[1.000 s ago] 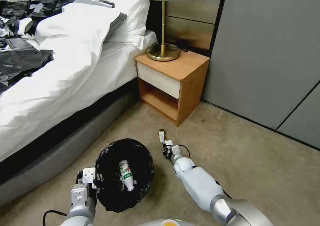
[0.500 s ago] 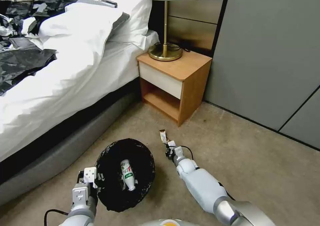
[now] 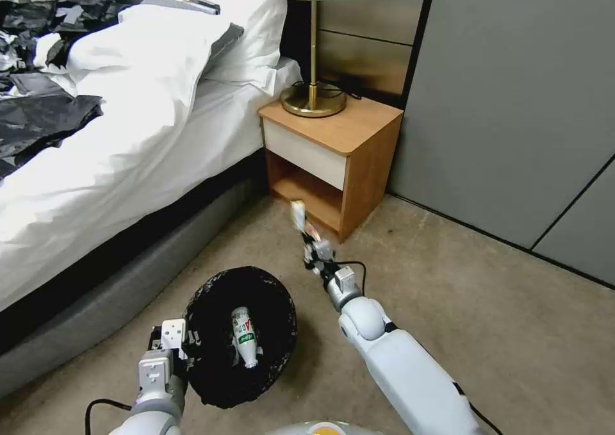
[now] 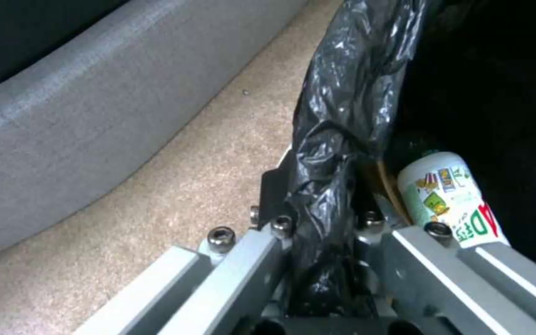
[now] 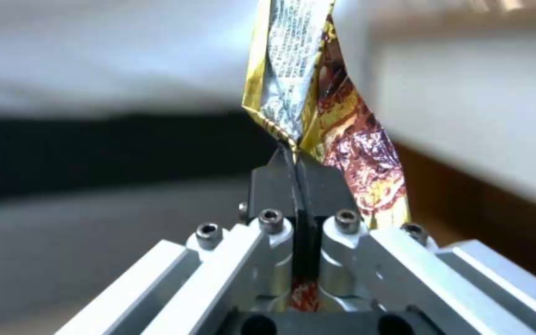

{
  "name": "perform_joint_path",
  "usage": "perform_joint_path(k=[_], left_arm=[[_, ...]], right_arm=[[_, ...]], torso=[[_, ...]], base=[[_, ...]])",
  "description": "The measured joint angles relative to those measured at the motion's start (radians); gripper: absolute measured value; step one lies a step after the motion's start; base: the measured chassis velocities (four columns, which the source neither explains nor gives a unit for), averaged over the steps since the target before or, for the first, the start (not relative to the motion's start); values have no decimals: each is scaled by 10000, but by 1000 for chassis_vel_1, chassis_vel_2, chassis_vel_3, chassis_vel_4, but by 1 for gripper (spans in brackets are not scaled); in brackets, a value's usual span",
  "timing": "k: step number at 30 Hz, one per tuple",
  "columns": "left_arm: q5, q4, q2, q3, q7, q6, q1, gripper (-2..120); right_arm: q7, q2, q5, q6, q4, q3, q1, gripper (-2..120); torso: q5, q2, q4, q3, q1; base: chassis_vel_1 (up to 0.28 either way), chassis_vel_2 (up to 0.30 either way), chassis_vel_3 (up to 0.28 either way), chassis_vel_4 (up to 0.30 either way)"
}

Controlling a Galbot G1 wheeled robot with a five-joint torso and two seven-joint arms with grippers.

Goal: Pick up the trash bin, then pick up the garbage from the floor and place it into the trash bin.

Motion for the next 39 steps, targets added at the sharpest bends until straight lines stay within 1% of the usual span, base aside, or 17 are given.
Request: perform_joint_path(k=[1, 3, 4, 7, 8, 10, 13, 15, 19, 26, 35, 36, 38, 39], left_arm=[[-7, -21, -1, -2, 0, 0, -2, 0], [-16, -82, -6, -1, 7, 2, -4, 0], [-16, -82, -6, -1, 7, 2, -4, 0], [-18, -114, -9, 0, 14, 5, -16, 0], [-18, -114, -9, 0, 14, 5, -16, 0], [-22, -130, -9, 1, 18, 9, -32, 0], [-27, -145, -12, 2, 22, 12, -50, 0], [-30, -164, -28, 3, 25, 17, -61, 0], [-36, -177, -74, 4, 26, 19, -97, 0], [-59, -198, -81, 7, 27, 23, -139, 0], [-86, -232, -69, -11, 23, 23, -156, 0], [-91, -240, -68, -11, 22, 23, -160, 0], [-99, -254, -67, -12, 21, 24, -174, 0], [-99, -254, -67, -12, 21, 24, -174, 0]], right_arm=[[-317, -152, -4, 108, 693, -116, -196, 0], [-970, -571, -6, 222, 2584, -501, -742, 0], [-970, -571, -6, 222, 2584, -501, -742, 0], [-1188, -1051, -191, 232, 3853, -1071, -1437, 0], [-1188, -1051, -191, 232, 3853, -1071, -1437, 0], [-1199, -1305, -360, 274, 4118, -1364, -1839, 0], [-1198, -1513, -534, 387, 4115, -1520, -2154, 0], [-1192, -1807, -647, 558, 3939, -1614, -2565, 0], [-1180, -2041, -699, 710, 3713, -1635, -3041, 0], [-1164, -2221, -865, 950, 3466, -1604, -3452, 0], [-1150, -2265, -873, 952, 3290, -1542, -3627, 0], [-1150, -2266, -894, 951, 3262, -1541, -3642, 2], [-1138, -2311, -968, 952, 3152, -1599, -3666, 14], [-1138, -2311, -968, 952, 3152, -1599, -3666, 14]], torso=[[-2, 0, -1, 0, 0], [-7, 1, -1, 0, -1], [-7, 1, -1, 0, -1], [-6, 0, -3, 0, 0], [-6, 0, -3, 0, 0], [-6, -1, -3, 0, 0], [-5, -1, -3, 0, 0], [-4, 0, -2, 0, 0], [-2, -1, -2, 0, 0], [-4, -1, 0, 0, 0], [-9, 0, 3, -1, 0], [-10, -1, 3, 0, 0], [-9, -1, 4, 0, 0], [-9, -1, 4, 0, 0]], base=[[0, 0, 0, 0], [0, 0, 0, 0], [0, 0, 0, 0], [0, 0, 0, 0], [0, 0, 0, 0], [0, 0, 0, 0], [0, 0, 0, 0], [0, 0, 0, 0], [0, 0, 0, 0], [0, 0, 0, 0], [0, 0, 0, 0], [0, 0, 0, 0], [0, 0, 0, 0], [0, 0, 0, 0]])
